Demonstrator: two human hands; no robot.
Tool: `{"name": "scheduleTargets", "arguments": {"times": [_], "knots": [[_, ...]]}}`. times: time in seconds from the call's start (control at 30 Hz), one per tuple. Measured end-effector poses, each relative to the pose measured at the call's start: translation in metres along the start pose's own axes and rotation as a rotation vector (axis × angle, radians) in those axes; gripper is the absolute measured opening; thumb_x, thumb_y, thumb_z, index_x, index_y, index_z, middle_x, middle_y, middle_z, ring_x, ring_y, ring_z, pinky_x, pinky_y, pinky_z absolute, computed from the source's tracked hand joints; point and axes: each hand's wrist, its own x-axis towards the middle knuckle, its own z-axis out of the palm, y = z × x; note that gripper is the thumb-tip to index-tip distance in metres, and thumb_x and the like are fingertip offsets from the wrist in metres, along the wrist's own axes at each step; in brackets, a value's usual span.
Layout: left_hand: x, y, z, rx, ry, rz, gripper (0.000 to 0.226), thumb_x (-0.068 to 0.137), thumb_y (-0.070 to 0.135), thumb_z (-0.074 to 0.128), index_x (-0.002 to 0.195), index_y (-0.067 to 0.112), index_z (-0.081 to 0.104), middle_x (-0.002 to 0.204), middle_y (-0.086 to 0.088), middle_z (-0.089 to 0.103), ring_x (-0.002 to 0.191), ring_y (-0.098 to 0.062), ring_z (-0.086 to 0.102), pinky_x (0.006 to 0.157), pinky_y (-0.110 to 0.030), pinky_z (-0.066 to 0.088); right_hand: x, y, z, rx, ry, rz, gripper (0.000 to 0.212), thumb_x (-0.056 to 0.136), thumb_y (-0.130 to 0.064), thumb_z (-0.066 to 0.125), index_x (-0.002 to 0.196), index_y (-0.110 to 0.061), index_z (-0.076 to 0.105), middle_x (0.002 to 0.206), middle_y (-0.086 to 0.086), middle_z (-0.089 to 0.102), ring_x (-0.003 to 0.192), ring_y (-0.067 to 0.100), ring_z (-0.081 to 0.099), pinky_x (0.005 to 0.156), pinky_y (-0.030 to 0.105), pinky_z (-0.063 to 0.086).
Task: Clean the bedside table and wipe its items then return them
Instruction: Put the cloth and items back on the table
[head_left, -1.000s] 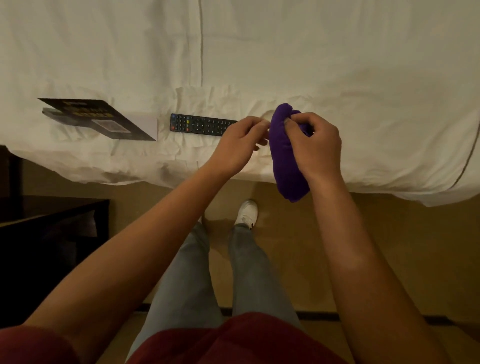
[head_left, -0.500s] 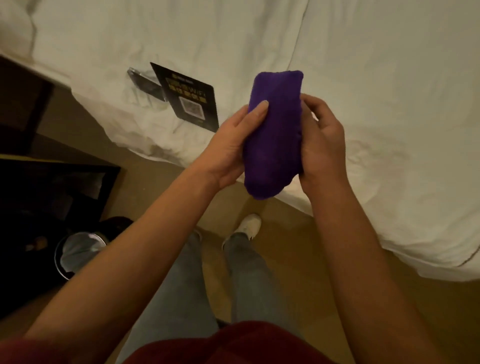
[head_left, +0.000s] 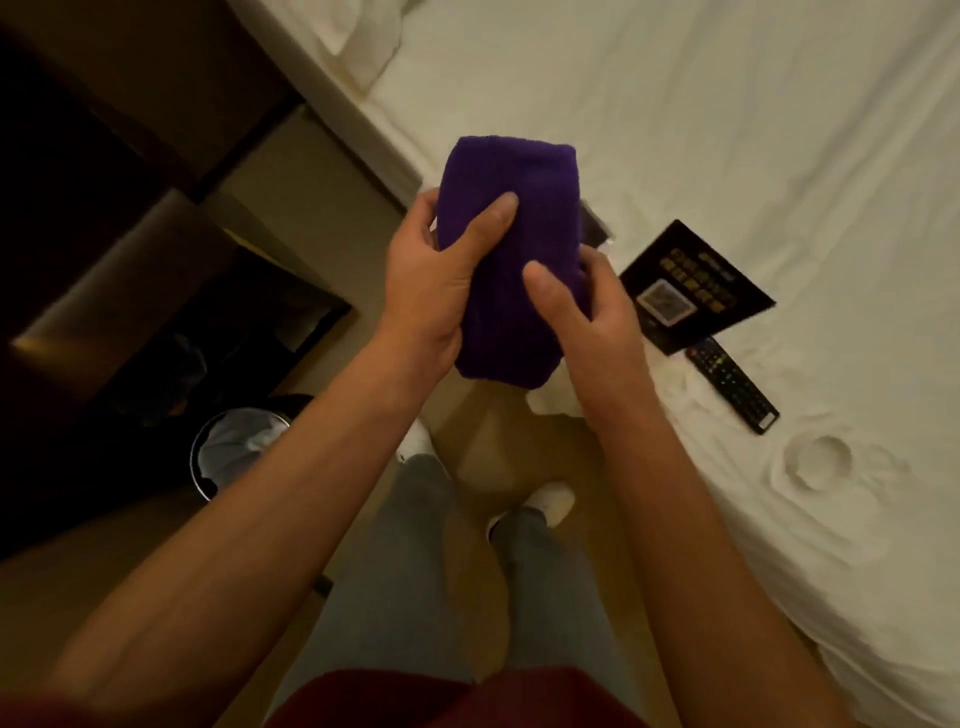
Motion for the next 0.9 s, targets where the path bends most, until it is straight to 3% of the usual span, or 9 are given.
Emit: {"name": "scheduleTargets", "arguments": {"times": [0.1,0.2,0.3,0.43,0.53,0.7,0.83,0.9], "knots": [[0.011,0.031,-0.052,-0.095,0.117,0.012,0.038,0.085,0.014,0.081,0.118,0.012,0.064,0.12,-0.013,0.073,0.111,-0.032,0.071,0.098,-0.053,0.057,0.019,-0.004,0.067,-0.079,-0.104,-0.008,0.049,0.082,-0.054,0.074,0.124,-0.033,0.062,0.111,-0.012,0.073,0.101,0.004,0.071,0.082,0.029,0.063],[0.024,0.056,-0.106,-0.132,0.201,0.014,0.036,0.093,0.015,0.073,0.126,0.007,0.062,0.124,-0.016,0.071,0.113,-0.031,0.07,0.099,-0.049,0.057,0.04,-0.007,0.134,-0.043,-0.149,-0.023,0.029,0.085,-0.043,0.076,0.111,-0.038,0.067,0.106,-0.01,0.076,0.097,0.007,0.073,0.08,0.032,0.063],[0.033,0.071,-0.155,-0.141,0.248,-0.014,0.039,0.098,0.013,0.064,0.135,0.002,0.057,0.127,-0.017,0.069,0.112,-0.027,0.07,0.096,-0.041,0.058,0.061,-0.009,0.188,0.025,-0.214,-0.02,0.028,0.085,-0.035,0.078,0.111,-0.034,0.07,0.109,-0.007,0.077,0.1,0.013,0.075,0.079,0.028,0.062],[0.035,0.071,-0.219,-0.169,0.304,0.008,0.04,0.1,0.013,0.06,0.14,0.011,0.056,0.133,-0.01,0.068,0.121,-0.023,0.066,0.105,-0.041,0.053,0.088,-0.002,0.256,-0.008,-0.354,-0.001,0.027,0.084,-0.035,0.079,0.11,-0.032,0.072,0.111,0.0,0.078,0.104,0.019,0.074,0.086,0.036,0.061],[0.049,0.065,-0.257,-0.239,0.398,0.061,0.038,0.101,0.012,0.06,0.138,0.015,0.058,0.129,-0.007,0.07,0.118,-0.021,0.068,0.099,-0.039,0.056,0.105,0.009,0.305,-0.061,-0.464,0.007,0.023,0.085,-0.033,0.078,0.107,-0.028,0.073,0.108,0.004,0.077,0.103,0.023,0.074,0.088,0.042,0.061],[0.097,0.068,-0.31,-0.274,0.57,0.083,0.042,0.102,0.012,0.057,0.143,0.018,0.053,0.13,-0.007,0.069,0.113,-0.021,0.071,0.09,-0.036,0.059,0.139,0.025,0.376,-0.154,-0.578,0.091,0.033,0.087,-0.032,0.075,0.116,-0.02,0.066,0.112,0.003,0.075,0.1,0.017,0.074,0.083,0.033,0.061],[0.135,0.077,-0.341,-0.281,0.638,0.091,0.045,0.103,0.012,0.057,0.147,0.018,0.05,0.133,-0.01,0.067,0.116,-0.025,0.07,0.101,-0.046,0.056,0.169,0.029,0.422,-0.241,-0.622,0.096,0.045,0.089,-0.025,0.075,0.13,-0.018,0.058,0.119,-0.001,0.07,0.103,0.012,0.07,0.08,0.023,0.059],[0.149,0.081,-0.351,-0.293,0.666,0.086,0.045,0.102,0.012,0.057,0.146,0.019,0.051,0.133,-0.01,0.068,0.115,-0.025,0.07,0.103,-0.048,0.055,0.18,0.03,0.438,-0.271,-0.637,0.099,0.047,0.089,-0.022,0.074,0.133,-0.017,0.057,0.121,0.001,0.069,0.107,0.014,0.069,0.085,0.027,0.059]]}}
